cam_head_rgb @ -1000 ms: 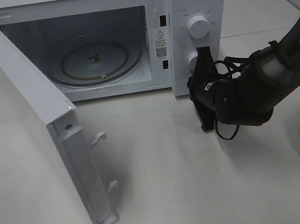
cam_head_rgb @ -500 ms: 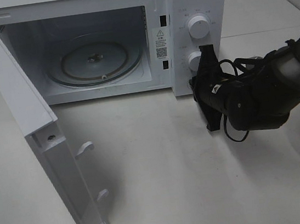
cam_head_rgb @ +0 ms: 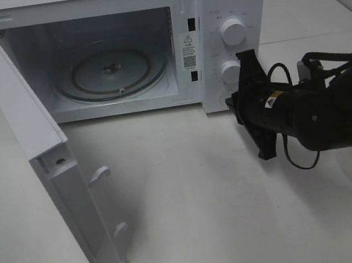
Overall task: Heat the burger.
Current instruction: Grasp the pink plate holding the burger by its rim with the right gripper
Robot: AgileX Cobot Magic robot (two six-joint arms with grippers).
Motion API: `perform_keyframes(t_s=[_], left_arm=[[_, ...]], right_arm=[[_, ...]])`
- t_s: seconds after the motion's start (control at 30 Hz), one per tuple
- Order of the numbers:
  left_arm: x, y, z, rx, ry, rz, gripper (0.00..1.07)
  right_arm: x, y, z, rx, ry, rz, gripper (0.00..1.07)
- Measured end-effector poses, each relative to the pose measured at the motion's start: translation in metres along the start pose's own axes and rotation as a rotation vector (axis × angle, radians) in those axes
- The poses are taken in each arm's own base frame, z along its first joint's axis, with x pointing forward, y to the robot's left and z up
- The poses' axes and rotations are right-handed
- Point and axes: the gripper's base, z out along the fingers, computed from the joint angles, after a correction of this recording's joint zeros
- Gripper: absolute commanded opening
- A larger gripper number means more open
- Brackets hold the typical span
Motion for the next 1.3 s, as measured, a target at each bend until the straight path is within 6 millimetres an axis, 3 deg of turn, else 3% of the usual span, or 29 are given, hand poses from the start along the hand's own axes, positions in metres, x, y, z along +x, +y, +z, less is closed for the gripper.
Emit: perform_keyframes(t_s=[0.2, 0.5, 0.57, 0.67, 0.73, 0.83, 0.9, 1.0, 1.07, 1.3], left_arm=[[0.000, 0.000, 0.000, 0.000, 0.000, 0.000, 0.98], [0.000, 0.000, 0.000, 0.000, 0.000, 0.000, 0.98], [0.000, 0.000, 0.000, 0.000, 0.000, 0.000, 0.98], [0.000, 0.000, 0.000, 0.000, 0.000, 0.000, 0.98], [0.000, 0.000, 0.000, 0.000, 0.000, 0.000, 0.98], [0.000, 0.000, 0.000, 0.000, 0.000, 0.000, 0.98], [0.000, 0.000, 0.000, 0.000, 0.000, 0.000, 0.98], [0.000, 0.000, 0.000, 0.000, 0.000, 0.000, 0.98], [0.000, 0.000, 0.000, 0.000, 0.000, 0.000, 0.98], [0.000, 0.000, 0.000, 0.000, 0.000, 0.000, 0.98]], right_arm=[[0.005, 0.011, -0.029, 0.096, 0.105, -0.152, 0.00], [0.006, 0.020, -0.049, 0.162, 0.176, -0.408, 0.02], [0.007, 0.019, -0.058, 0.212, 0.231, -0.579, 0.03], [0.007, 0.018, -0.060, 0.227, 0.247, -0.616, 0.03], [0.009, 0.021, -0.071, 0.295, 0.344, -0.787, 0.04], [0.010, 0.021, -0.073, 0.319, 0.376, -0.832, 0.04], [0.013, 0.030, -0.082, 0.366, 0.492, -1.025, 0.05], [0.013, 0.033, -0.084, 0.373, 0.514, -1.075, 0.05], [0.011, 0.038, -0.091, 0.430, 0.613, -1.283, 0.07], [0.006, 0.040, -0.099, 0.559, 0.720, -1.421, 0.09]])
